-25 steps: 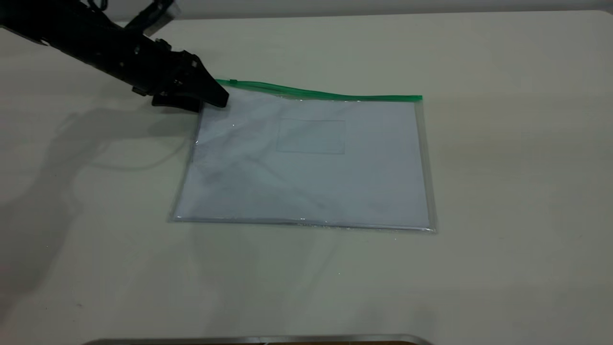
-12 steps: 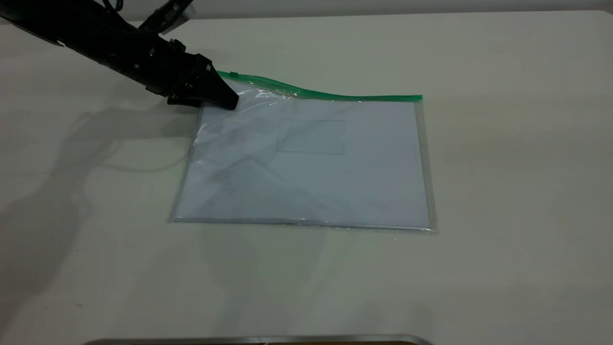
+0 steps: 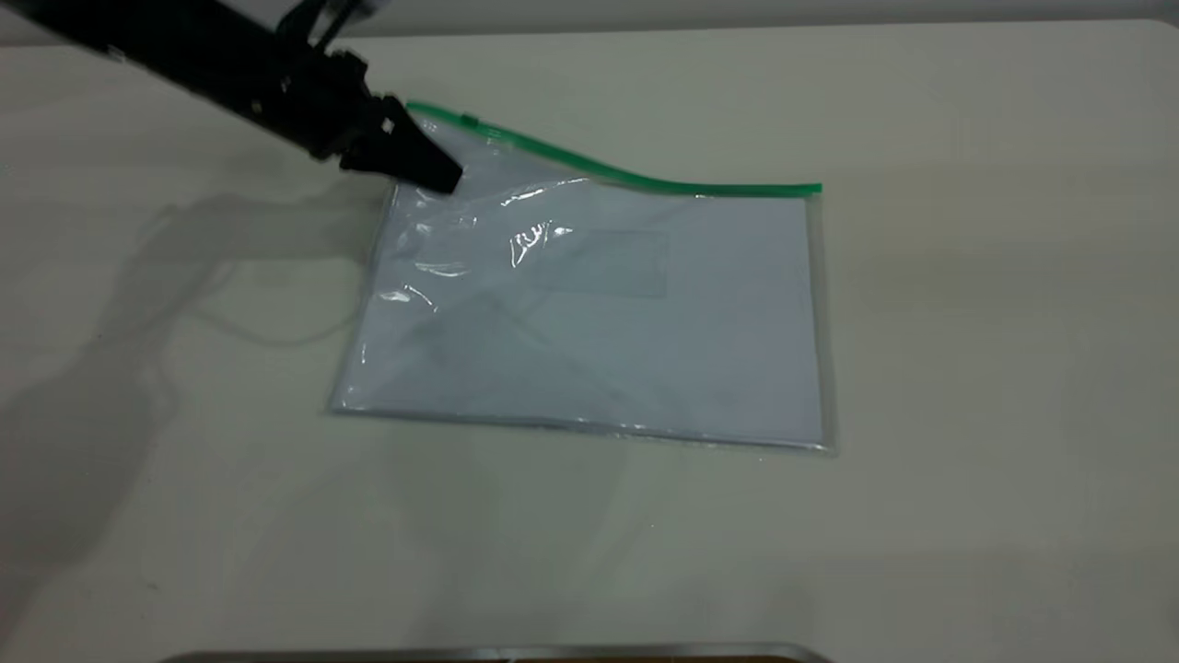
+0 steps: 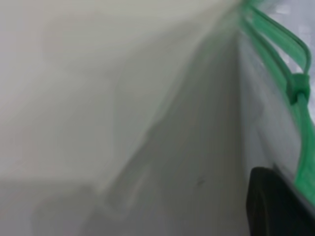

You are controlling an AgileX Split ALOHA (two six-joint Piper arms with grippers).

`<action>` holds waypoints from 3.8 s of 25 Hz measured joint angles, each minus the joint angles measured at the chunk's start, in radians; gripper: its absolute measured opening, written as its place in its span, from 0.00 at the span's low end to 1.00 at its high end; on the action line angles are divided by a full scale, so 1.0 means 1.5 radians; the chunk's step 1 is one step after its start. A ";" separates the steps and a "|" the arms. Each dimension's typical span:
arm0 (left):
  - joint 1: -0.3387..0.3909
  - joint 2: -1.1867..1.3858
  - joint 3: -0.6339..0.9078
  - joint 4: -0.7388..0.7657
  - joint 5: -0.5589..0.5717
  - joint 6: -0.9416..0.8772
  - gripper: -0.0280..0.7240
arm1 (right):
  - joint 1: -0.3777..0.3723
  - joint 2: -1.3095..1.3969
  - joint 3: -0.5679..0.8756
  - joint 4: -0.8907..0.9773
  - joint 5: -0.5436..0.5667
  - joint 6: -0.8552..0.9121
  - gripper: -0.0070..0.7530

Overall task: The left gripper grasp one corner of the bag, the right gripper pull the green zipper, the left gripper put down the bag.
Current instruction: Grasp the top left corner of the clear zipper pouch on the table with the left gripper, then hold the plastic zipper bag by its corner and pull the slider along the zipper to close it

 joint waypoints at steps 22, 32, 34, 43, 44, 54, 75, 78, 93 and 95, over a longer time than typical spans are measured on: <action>-0.166 -0.001 -0.246 0.220 0.203 0.182 0.11 | 0.078 0.599 -0.088 0.551 -0.230 -0.694 0.70; -0.235 -0.001 -0.246 0.254 0.203 0.226 0.11 | 0.177 0.831 -0.183 0.740 -0.286 -0.893 0.70; -0.244 -0.001 -0.246 0.255 0.203 0.226 0.11 | 0.195 0.863 -0.198 0.782 -0.285 -0.938 0.70; -0.251 -0.001 -0.246 0.257 0.200 0.228 0.11 | 0.215 0.938 -0.217 0.943 -0.268 -1.091 0.70; -0.251 -0.001 -0.246 0.257 0.198 0.228 0.11 | 0.215 0.939 -0.220 0.951 -0.257 -1.100 0.70; -0.251 0.000 -0.246 0.188 0.183 0.241 0.11 | 0.215 0.941 -0.228 0.988 -0.230 -1.111 0.70; -0.251 0.000 -0.246 0.173 0.179 0.247 0.11 | 0.215 0.943 -0.228 0.990 -0.246 -1.113 0.18; -0.251 0.000 -0.246 0.171 0.178 0.247 0.11 | 0.215 0.943 -0.228 0.990 -0.257 -1.113 0.16; -0.250 0.001 -0.246 0.168 0.176 0.219 0.11 | 0.215 0.943 -0.231 0.953 -0.294 -1.084 0.06; -0.248 0.001 -0.246 0.166 0.176 0.217 0.11 | 0.215 0.943 -0.232 0.935 -0.297 -1.066 0.06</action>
